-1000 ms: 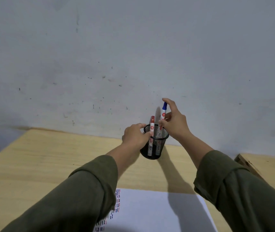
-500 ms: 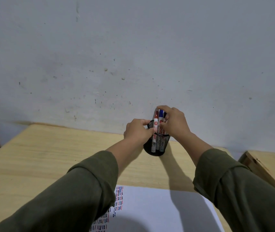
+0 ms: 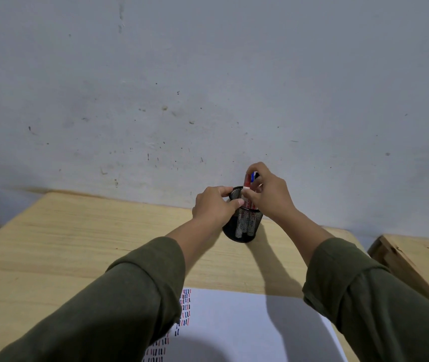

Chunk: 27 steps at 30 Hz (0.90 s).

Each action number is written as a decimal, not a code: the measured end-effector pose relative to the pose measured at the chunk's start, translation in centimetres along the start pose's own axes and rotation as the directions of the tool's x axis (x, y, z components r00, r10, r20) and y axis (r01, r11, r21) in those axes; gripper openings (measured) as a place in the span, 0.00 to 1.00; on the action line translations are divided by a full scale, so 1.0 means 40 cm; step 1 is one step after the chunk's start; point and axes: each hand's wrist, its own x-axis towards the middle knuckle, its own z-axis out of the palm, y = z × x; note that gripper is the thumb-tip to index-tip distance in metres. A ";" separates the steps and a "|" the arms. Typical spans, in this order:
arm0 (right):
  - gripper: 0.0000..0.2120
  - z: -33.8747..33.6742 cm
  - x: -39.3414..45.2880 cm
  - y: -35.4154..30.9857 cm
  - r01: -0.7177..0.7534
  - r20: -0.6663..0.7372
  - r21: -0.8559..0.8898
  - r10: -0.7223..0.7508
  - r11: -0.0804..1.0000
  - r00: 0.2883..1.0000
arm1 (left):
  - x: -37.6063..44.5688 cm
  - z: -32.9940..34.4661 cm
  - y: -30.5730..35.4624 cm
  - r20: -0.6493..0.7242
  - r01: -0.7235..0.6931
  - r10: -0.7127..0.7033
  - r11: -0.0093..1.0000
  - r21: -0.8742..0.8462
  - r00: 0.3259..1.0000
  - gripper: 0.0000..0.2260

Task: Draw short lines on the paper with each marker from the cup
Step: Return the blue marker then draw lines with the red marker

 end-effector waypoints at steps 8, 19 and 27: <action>0.19 -0.069 -0.015 -0.073 -0.005 -0.230 0.365 0.095 0.931 0.969 | -0.027 -0.043 0.048 -0.104 -0.080 0.065 0.985 -0.150 0.992 0.18; 0.15 -0.171 -0.163 -0.228 0.002 -0.031 0.679 0.025 0.734 0.999 | -0.186 -0.159 0.197 0.084 -0.081 0.160 0.805 -0.588 0.984 0.14; 0.12 -0.186 -0.364 -0.242 -0.220 0.247 0.726 0.052 0.651 0.968 | -0.340 -0.191 0.115 0.021 0.116 -0.160 0.614 -0.781 0.987 0.02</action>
